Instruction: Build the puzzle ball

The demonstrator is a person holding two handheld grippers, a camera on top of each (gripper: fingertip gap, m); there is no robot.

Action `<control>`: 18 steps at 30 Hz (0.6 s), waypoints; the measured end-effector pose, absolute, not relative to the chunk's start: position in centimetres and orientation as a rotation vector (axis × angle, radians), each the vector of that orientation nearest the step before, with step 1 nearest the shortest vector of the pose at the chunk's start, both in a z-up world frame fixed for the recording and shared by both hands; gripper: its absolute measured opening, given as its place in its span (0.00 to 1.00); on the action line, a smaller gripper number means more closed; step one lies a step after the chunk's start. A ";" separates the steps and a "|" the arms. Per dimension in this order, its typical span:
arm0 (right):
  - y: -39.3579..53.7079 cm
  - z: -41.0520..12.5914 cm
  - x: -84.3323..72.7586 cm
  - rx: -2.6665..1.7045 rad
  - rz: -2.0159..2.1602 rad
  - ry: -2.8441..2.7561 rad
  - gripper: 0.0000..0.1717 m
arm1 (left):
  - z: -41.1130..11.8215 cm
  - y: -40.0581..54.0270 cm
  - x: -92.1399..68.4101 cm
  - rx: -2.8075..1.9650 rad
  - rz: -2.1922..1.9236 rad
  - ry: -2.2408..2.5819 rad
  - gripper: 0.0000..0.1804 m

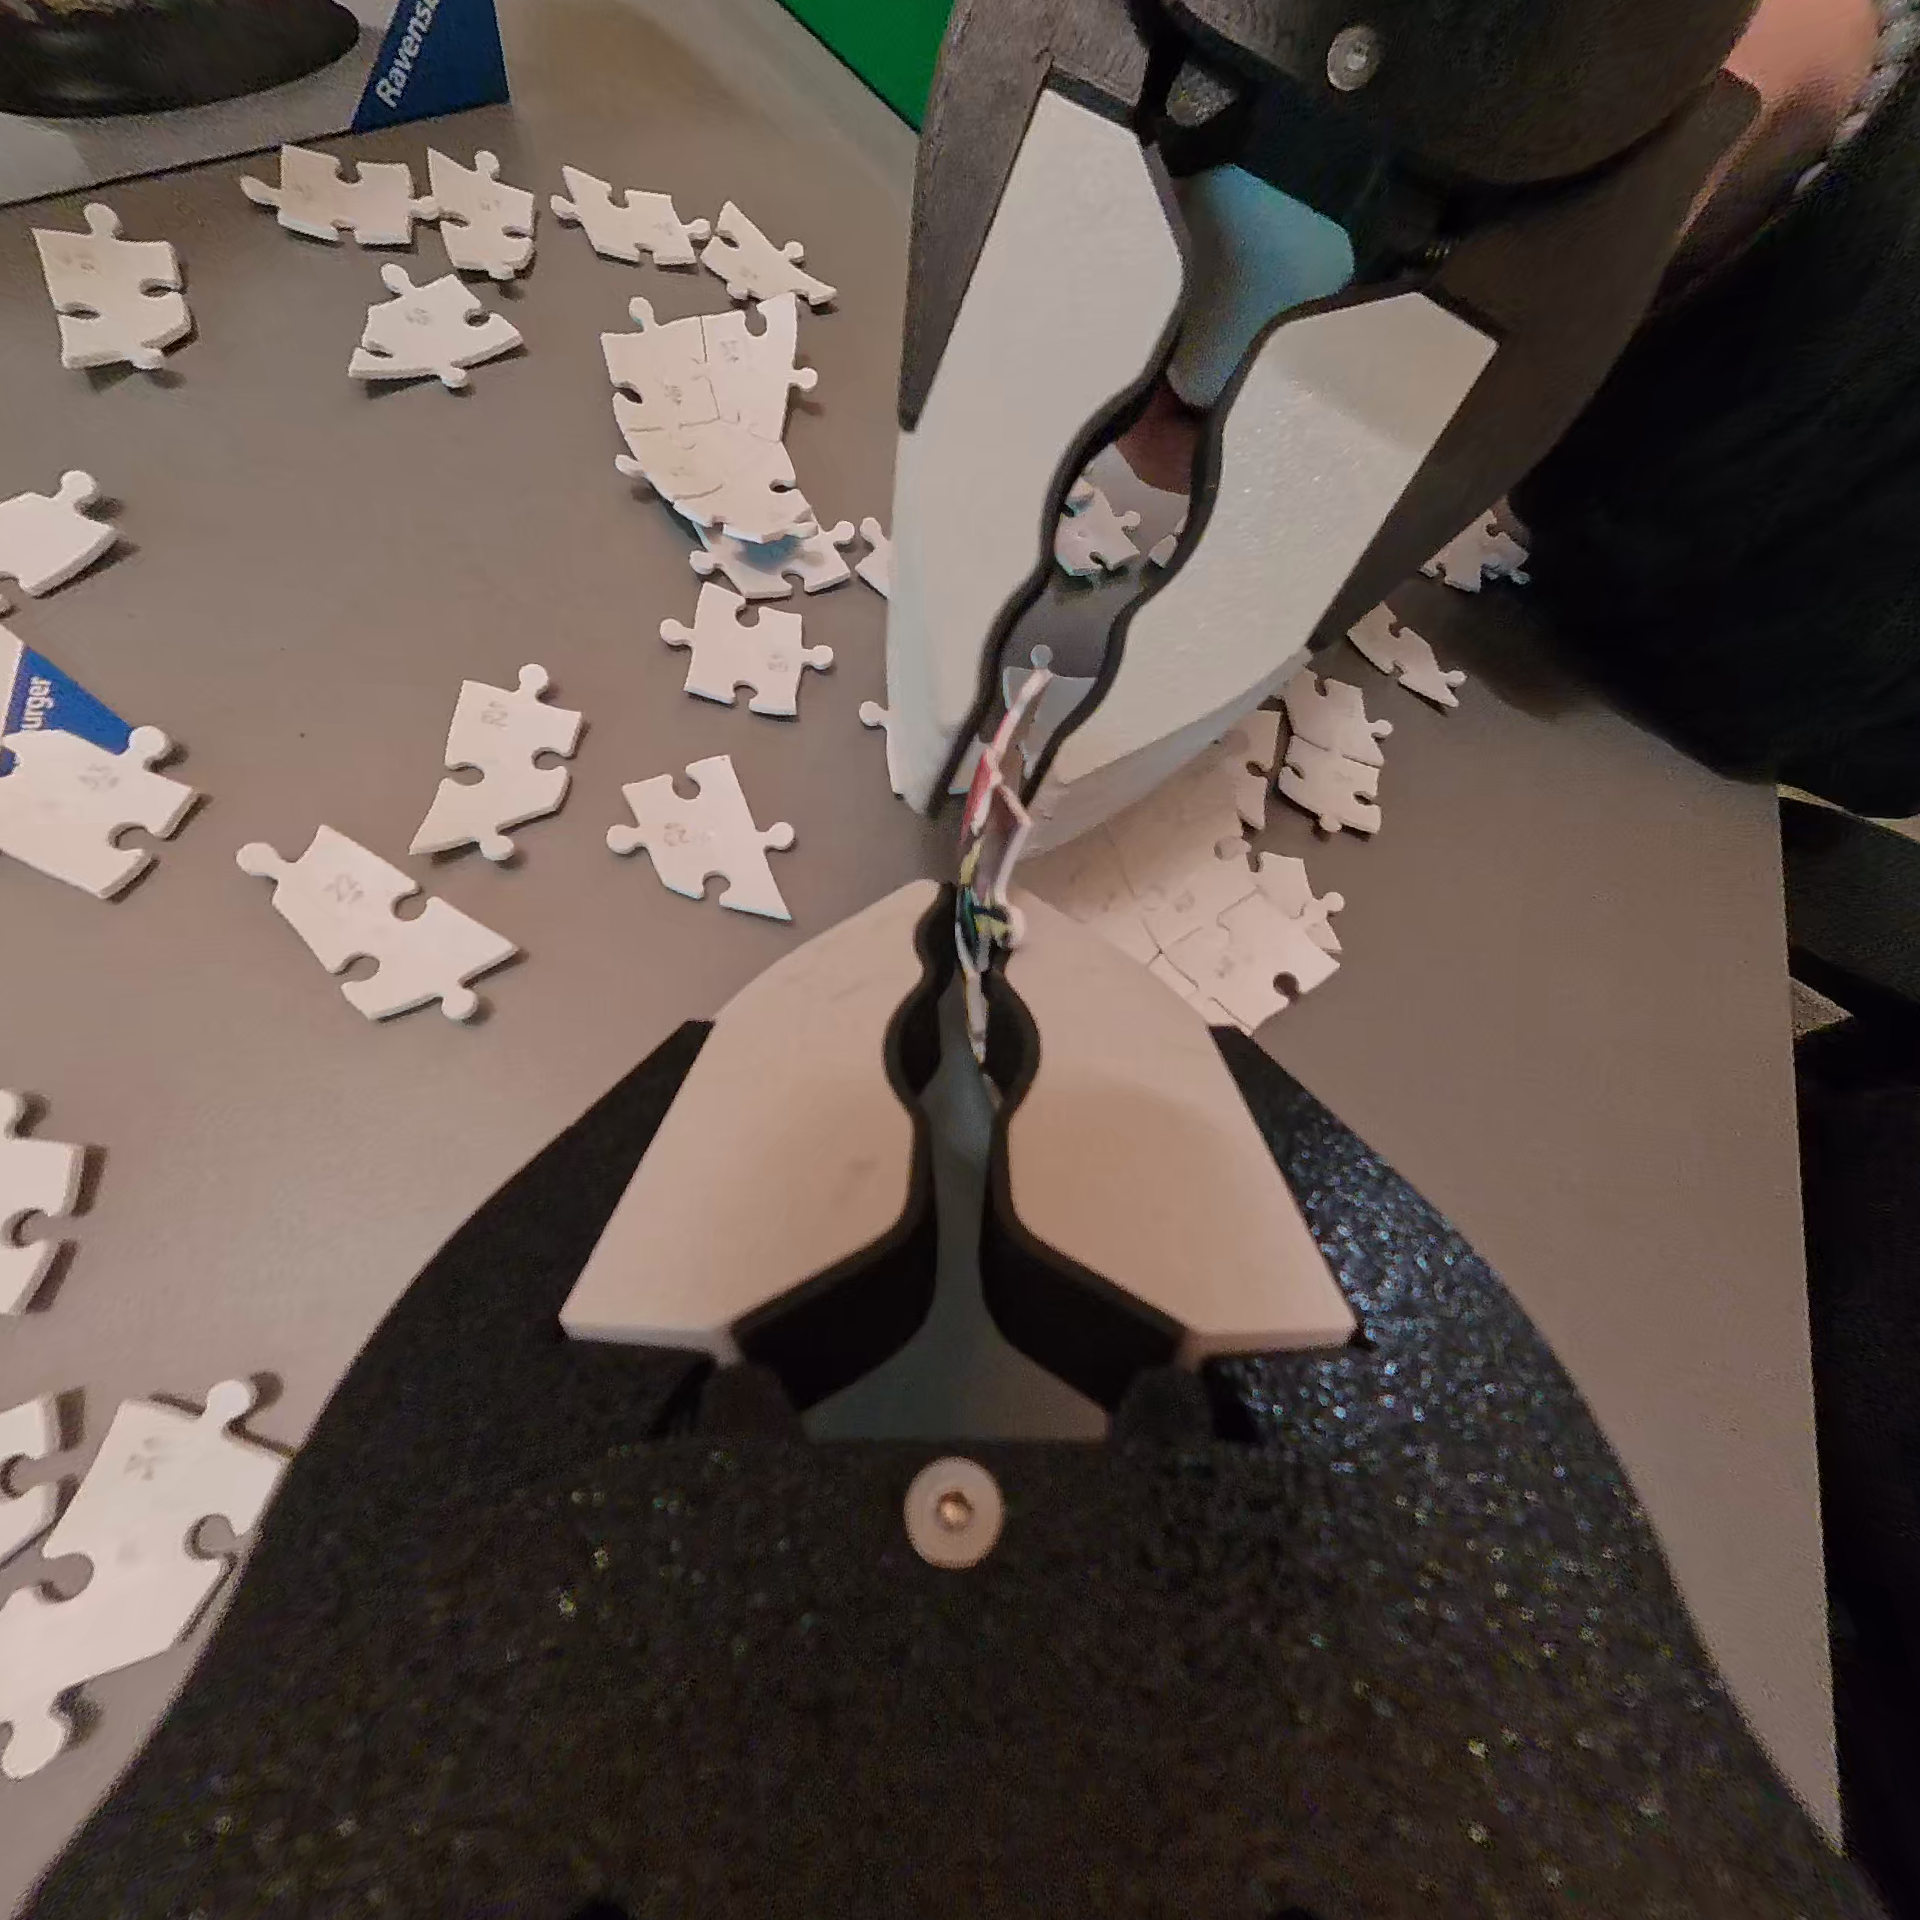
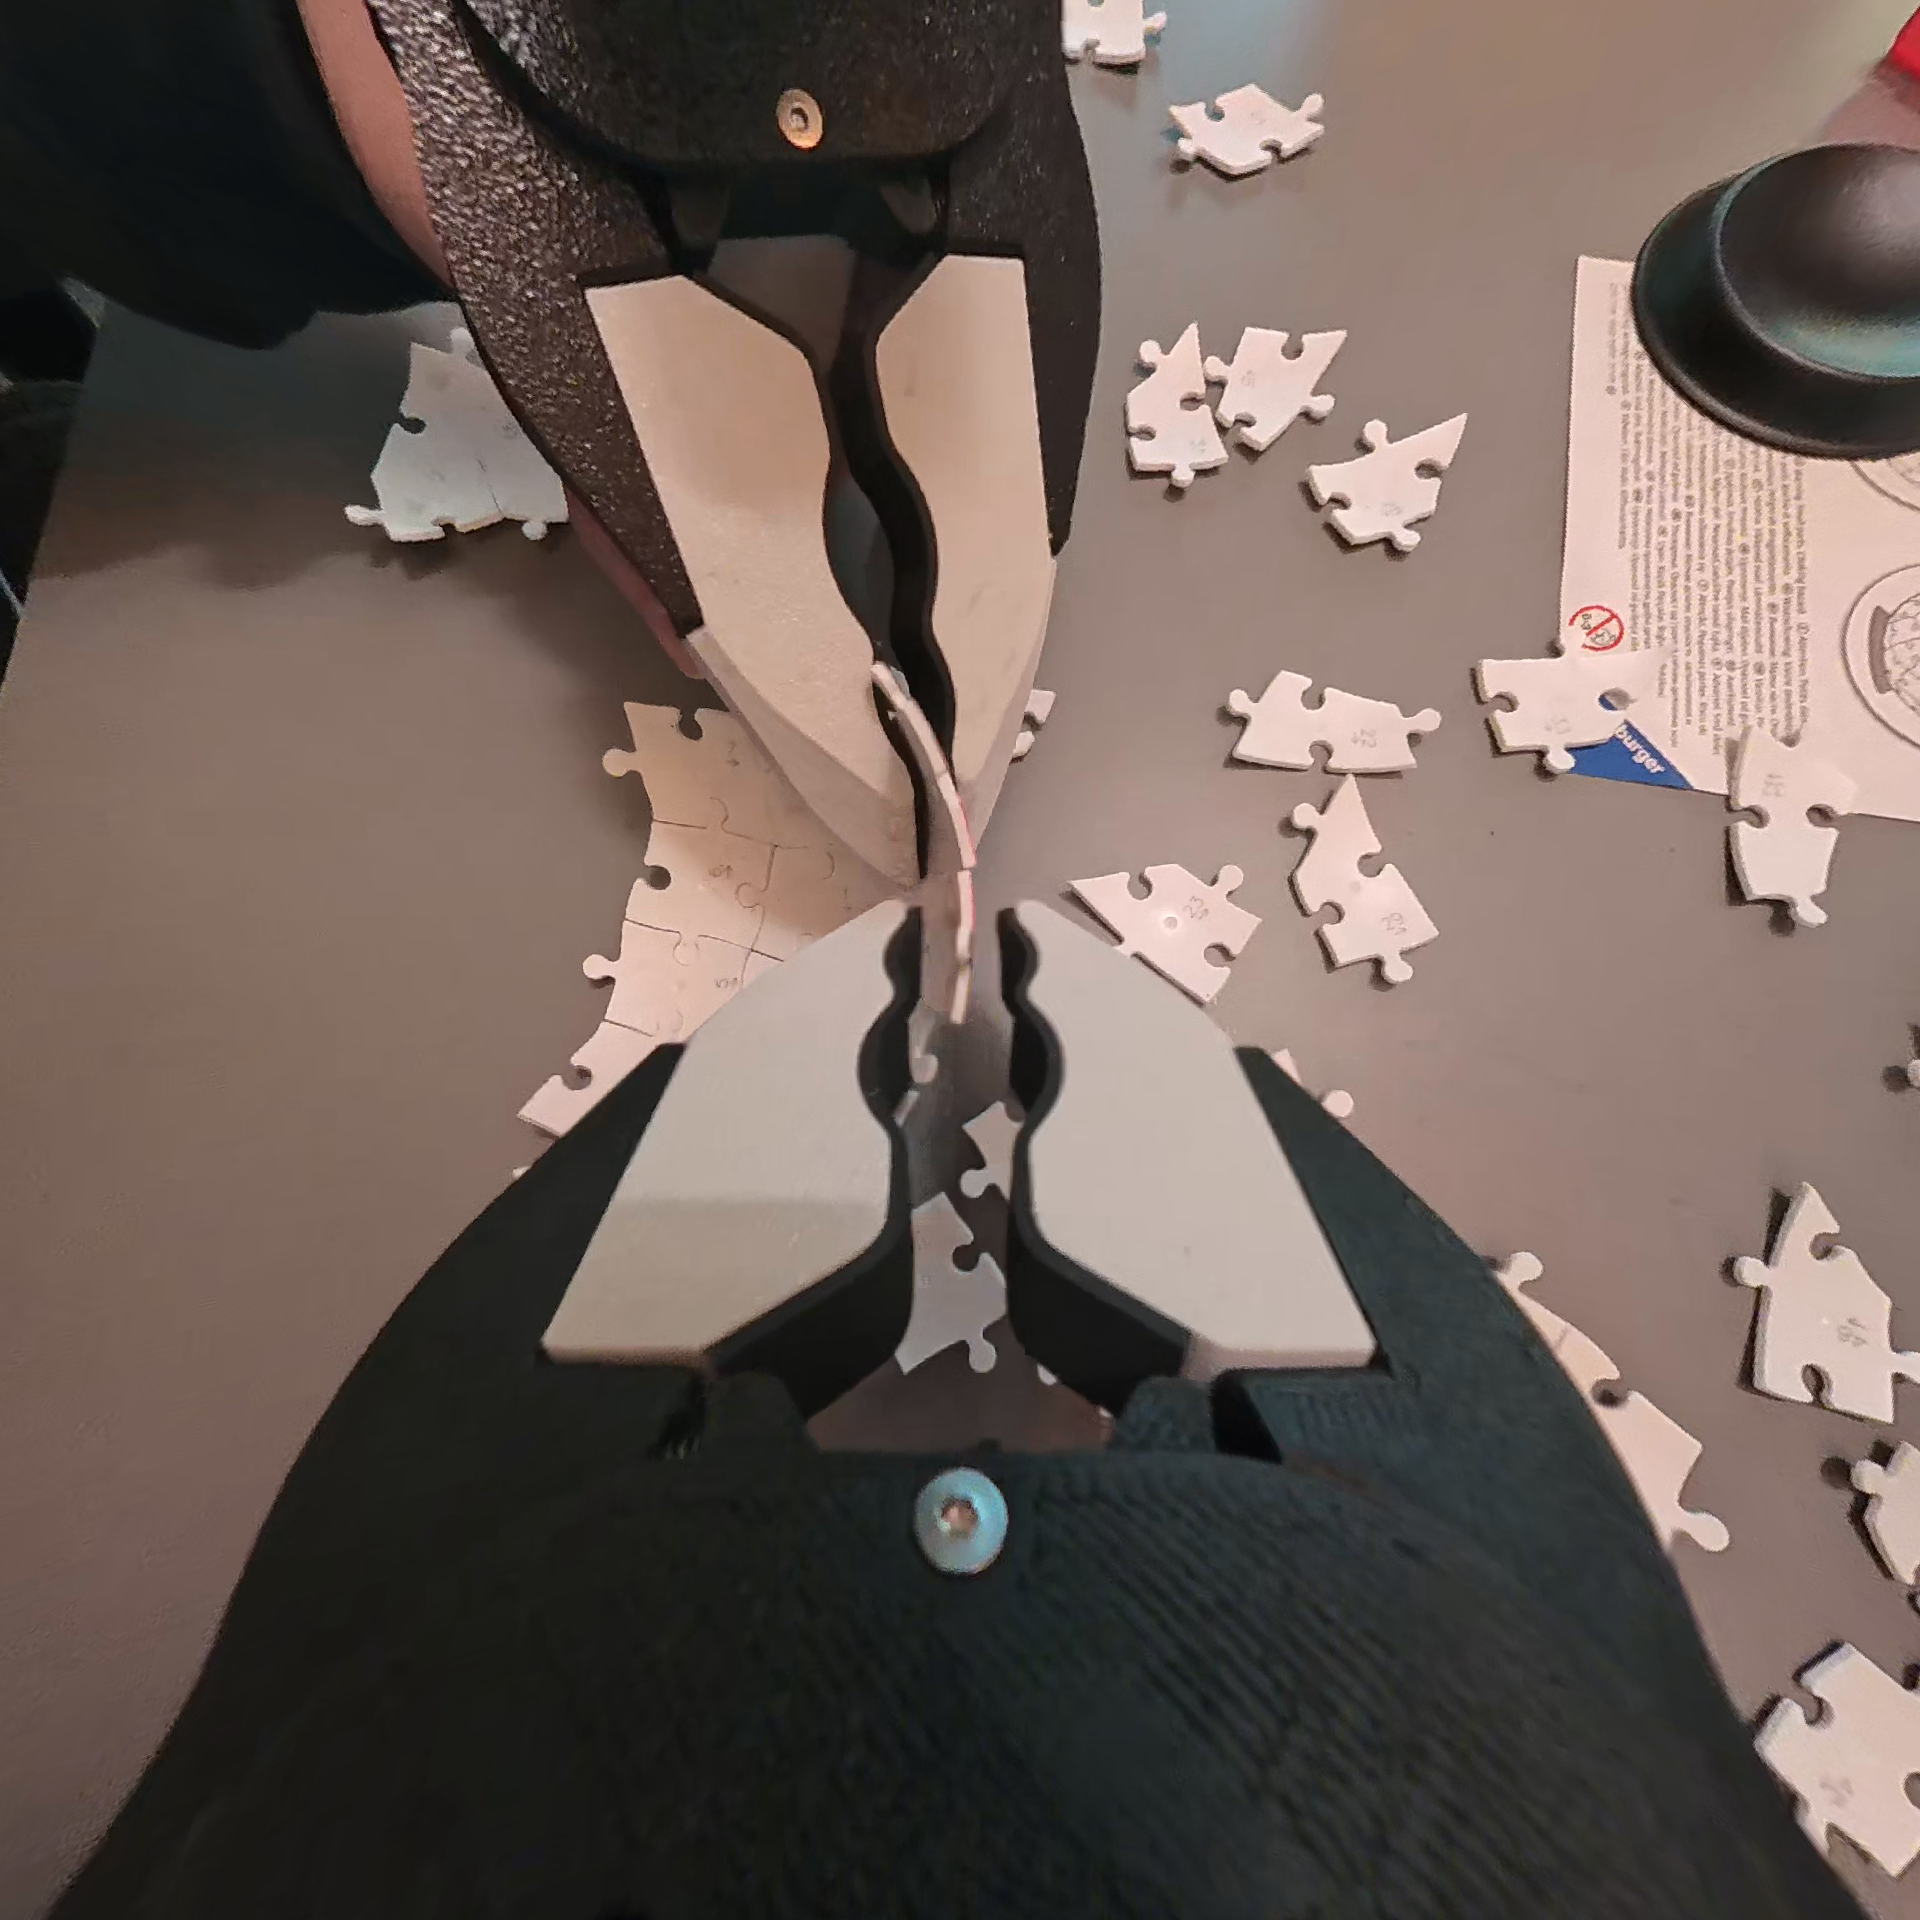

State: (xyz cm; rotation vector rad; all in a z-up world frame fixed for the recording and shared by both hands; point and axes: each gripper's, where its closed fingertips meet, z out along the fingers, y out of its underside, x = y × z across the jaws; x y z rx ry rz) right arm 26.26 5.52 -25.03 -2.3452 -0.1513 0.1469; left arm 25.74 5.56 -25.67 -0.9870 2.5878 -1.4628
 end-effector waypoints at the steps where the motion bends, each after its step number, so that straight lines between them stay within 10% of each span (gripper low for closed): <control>1: 5.4 -25.1 26.3 -2.356 0.153 -0.143 0.12 | -25.7 5.6 25.8 -0.990 -1.464 2.584 0.01; 18: 5.4 -24.2 26.3 -2.302 0.095 -0.218 0.04 | -25.5 5.5 25.7 -0.946 -1.472 2.574 0.01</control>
